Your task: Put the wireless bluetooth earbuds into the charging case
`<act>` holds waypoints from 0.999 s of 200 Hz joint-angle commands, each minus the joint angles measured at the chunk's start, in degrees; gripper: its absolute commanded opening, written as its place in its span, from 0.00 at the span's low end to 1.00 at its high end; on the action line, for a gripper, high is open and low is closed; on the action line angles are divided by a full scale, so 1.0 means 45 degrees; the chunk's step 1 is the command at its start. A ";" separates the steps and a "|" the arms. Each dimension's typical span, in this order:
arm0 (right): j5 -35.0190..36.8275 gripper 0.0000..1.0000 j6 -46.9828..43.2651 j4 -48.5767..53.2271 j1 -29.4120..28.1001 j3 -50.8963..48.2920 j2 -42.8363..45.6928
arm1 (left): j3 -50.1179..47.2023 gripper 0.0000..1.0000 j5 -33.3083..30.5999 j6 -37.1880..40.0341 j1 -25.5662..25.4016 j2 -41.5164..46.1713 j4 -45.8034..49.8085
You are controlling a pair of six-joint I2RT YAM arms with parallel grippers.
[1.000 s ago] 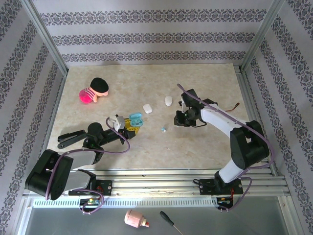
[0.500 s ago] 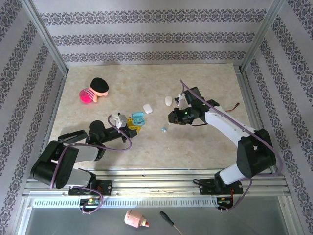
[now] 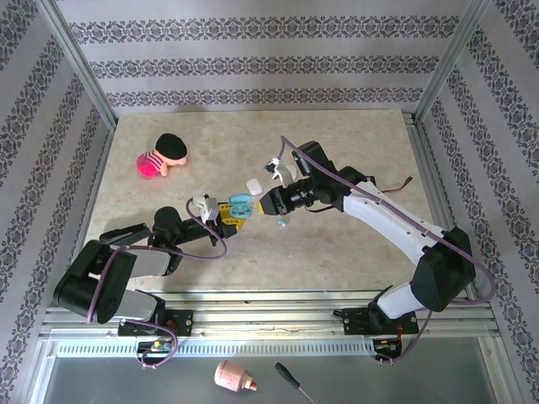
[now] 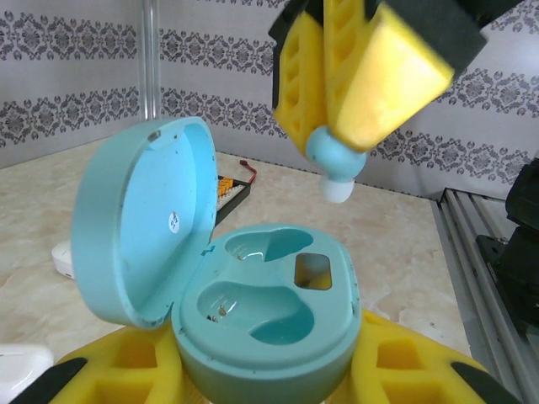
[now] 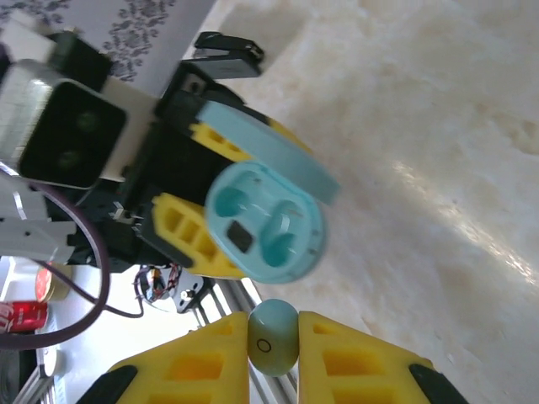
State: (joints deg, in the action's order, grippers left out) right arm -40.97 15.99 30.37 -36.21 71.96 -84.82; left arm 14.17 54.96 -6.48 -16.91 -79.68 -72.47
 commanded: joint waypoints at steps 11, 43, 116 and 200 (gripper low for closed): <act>-0.0685 0.16 -0.0631 -0.0050 -0.0379 0.0744 -0.0115 | 0.0129 0.32 0.0597 -0.0059 -0.0164 -0.0024 -0.0824; -0.0311 0.16 -0.0849 0.0107 -0.0518 0.1146 -0.0604 | 0.0131 0.32 0.0719 -0.0239 -0.0169 0.0037 -0.1003; -0.0344 0.16 -0.0935 0.0116 -0.0561 0.1489 -0.1159 | 0.0082 0.33 0.0496 -0.0083 -0.0174 0.0402 -0.0766; -0.0235 0.15 -0.0975 0.0116 -0.0517 0.1158 -0.1618 | 0.0053 0.33 0.0419 -0.0279 -0.0159 0.0402 -0.1133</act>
State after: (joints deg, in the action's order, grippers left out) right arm -41.93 13.02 30.50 -38.15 76.88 -90.65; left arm 14.15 56.34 -6.59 -16.91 -79.02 -72.90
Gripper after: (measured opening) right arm 0.156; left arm 0.329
